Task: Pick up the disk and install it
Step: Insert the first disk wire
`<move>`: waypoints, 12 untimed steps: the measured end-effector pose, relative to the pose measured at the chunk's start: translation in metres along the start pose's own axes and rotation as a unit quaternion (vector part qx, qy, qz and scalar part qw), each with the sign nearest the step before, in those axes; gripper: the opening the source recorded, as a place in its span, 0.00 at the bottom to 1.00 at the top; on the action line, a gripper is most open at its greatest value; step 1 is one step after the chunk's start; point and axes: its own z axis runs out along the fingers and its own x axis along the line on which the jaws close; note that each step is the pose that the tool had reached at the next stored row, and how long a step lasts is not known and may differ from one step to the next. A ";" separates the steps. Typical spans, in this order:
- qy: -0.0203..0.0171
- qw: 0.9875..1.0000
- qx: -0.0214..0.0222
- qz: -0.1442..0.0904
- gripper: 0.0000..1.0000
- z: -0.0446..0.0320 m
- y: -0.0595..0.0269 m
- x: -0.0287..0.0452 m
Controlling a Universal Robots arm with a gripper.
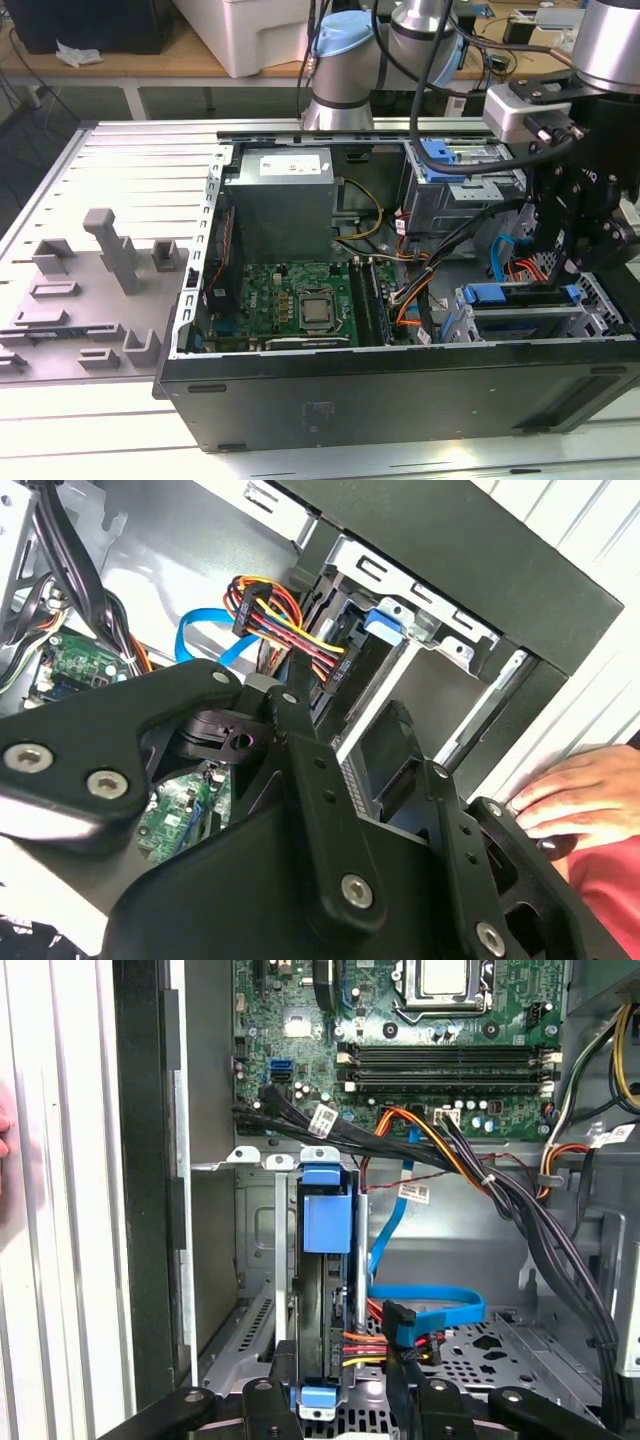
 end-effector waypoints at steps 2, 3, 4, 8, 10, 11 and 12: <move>0.000 1.000 0.000 0.000 0.48 -0.0025 -0.0003 0.0000; 0.000 1.000 0.000 0.000 0.48 -0.0044 -0.0005 0.0001; 0.000 1.000 0.000 0.000 0.48 -0.0064 -0.0007 0.0003; 0.000 1.000 0.000 0.000 0.48 -0.0089 -0.0010 0.0002; 0.001 1.000 0.000 0.000 0.48 -0.0096 -0.0010 -0.0003; 0.001 1.000 0.000 0.000 0.48 -0.0099 -0.0010 -0.0007; 0.001 1.000 0.000 0.000 0.48 -0.0105 -0.0010 -0.0014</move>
